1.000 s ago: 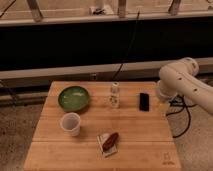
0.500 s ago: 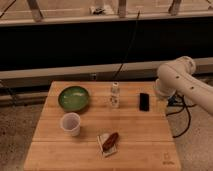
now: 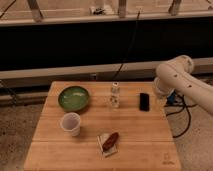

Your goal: Knock the bottle over

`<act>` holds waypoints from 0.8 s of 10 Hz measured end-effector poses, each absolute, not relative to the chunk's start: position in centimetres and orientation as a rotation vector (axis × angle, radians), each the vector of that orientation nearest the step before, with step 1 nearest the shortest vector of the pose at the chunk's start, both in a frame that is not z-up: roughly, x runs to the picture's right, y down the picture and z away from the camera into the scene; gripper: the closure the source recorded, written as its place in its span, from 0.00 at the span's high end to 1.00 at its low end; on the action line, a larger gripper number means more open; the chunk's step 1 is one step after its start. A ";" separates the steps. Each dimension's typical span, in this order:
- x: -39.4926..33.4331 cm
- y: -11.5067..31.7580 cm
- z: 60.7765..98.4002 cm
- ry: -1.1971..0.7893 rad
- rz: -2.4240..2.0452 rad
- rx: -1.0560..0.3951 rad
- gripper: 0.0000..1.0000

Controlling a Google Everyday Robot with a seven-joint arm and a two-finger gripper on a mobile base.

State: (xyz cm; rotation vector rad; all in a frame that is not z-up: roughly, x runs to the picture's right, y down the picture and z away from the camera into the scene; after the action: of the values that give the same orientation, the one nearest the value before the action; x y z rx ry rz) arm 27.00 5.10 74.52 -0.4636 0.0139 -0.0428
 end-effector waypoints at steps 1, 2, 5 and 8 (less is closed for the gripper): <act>26.8 4.9 74.7 0.009 -0.047 -0.463 0.78; 26.7 4.8 74.8 0.006 -0.050 -0.462 0.77; 26.5 4.5 75.2 -0.004 -0.058 -0.461 0.59; 26.1 4.0 75.6 -0.015 -0.069 -0.458 0.58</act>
State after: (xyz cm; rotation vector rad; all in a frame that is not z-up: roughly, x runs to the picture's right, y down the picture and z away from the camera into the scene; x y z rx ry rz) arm 26.07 4.02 75.64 -0.4582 -0.0147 -0.0690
